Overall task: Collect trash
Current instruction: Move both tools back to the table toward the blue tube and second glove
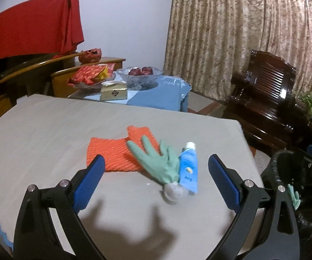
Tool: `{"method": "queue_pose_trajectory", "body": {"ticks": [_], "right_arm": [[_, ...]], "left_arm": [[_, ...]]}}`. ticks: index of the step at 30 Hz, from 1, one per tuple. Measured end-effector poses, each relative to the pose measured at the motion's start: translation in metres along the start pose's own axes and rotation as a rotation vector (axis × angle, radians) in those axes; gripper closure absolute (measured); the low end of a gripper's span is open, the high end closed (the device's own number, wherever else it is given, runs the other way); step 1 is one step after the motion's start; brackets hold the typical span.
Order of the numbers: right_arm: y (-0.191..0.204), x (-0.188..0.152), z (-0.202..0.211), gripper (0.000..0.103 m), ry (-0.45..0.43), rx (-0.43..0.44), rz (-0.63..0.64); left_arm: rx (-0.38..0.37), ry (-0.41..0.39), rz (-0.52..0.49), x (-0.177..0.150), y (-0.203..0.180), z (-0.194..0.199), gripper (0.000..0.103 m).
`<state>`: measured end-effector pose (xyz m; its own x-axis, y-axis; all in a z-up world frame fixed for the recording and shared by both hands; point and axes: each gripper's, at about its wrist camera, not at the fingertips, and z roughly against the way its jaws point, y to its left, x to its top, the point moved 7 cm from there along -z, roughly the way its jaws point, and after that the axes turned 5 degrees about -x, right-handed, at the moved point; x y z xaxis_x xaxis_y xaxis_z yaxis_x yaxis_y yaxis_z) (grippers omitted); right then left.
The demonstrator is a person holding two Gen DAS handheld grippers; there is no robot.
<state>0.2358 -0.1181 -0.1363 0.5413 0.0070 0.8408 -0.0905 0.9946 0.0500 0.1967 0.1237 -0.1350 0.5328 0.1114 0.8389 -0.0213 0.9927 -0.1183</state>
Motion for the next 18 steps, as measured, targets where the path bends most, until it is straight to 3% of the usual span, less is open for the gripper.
{"method": "queue_pose_trajectory", "body": {"ticks": [11, 18], "right_arm": [[0.045, -0.015, -0.046, 0.006, 0.074, 0.039, 0.044], [0.083, -0.043, -0.083, 0.006, 0.157, 0.075, 0.111]], "left_arm": [[0.053, 0.055, 0.035, -0.022, 0.043, -0.023, 0.010], [0.080, 0.074, 0.033, -0.030, 0.060, -0.034, 0.010]]}}
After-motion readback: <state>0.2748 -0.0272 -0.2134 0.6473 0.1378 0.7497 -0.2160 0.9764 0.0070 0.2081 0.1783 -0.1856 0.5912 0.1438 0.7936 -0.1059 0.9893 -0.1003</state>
